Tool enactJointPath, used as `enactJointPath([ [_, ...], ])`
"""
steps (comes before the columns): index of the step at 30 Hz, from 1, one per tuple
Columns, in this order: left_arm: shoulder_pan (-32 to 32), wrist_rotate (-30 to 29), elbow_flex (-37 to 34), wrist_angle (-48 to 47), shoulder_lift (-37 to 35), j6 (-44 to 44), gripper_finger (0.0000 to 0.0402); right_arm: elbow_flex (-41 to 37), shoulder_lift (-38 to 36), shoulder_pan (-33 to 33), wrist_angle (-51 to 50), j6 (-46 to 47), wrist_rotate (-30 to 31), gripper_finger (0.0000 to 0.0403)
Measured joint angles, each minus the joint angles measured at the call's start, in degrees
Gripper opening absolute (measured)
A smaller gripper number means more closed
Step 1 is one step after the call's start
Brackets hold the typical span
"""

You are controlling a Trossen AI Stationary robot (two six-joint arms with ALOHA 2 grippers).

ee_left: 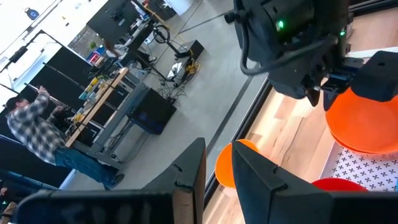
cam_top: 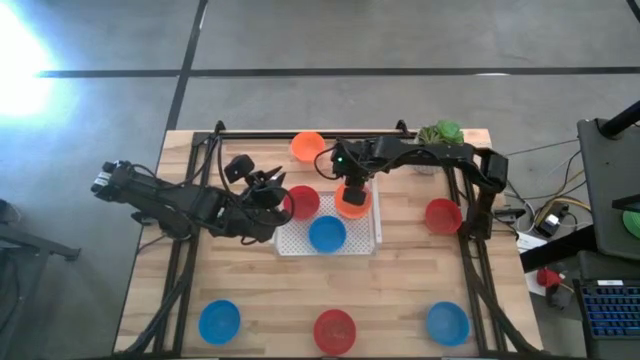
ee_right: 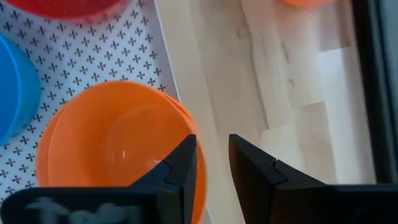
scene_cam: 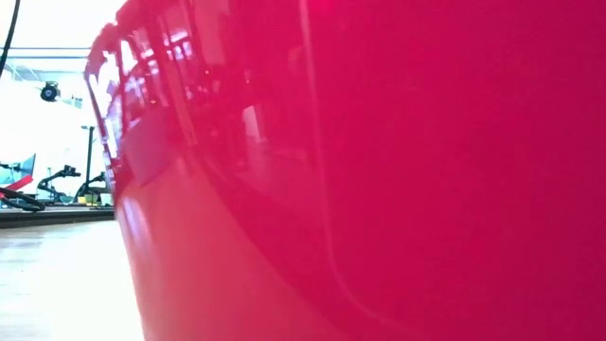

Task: Pick & Place Mini bowls
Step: Stack the bottom orange bowl on top of the orange bowl on the shelf

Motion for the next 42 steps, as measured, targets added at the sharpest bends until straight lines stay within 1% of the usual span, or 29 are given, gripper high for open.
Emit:
enactJointPath([
  [6, 0.0, 0.0, 0.0, -0.4, 0.0, 0.01, 0.0078, -0.07, 1.02, 0.1, 0.07, -1.91, 0.05, 0.0084],
  [15, 0.04, -0.02, 0.0, -0.74, 0.0, 0.0, 0.0078, -0.28, 1.06, 0.11, 0.79, -1.92, 0.36, 0.0089],
  [26, 0.04, 1.38, 0.0, -0.74, 0.0, -0.08, 0.0078, 1.23, 0.32, 0.1, -0.43, -1.01, 0.5, 0.0073],
  [36, 0.04, 1.4, 0.0, -0.82, 0.0, -0.09, 0.0078, 0.0, 1.06, 0.1, -0.27, -1.21, 0.5, 0.0079],
  [42, 0.04, 1.41, 0.0, -0.84, 0.0, -0.08, 0.0078, 1.21, 0.69, 0.1, -0.5, -1.22, 0.5, 0.0073],
])
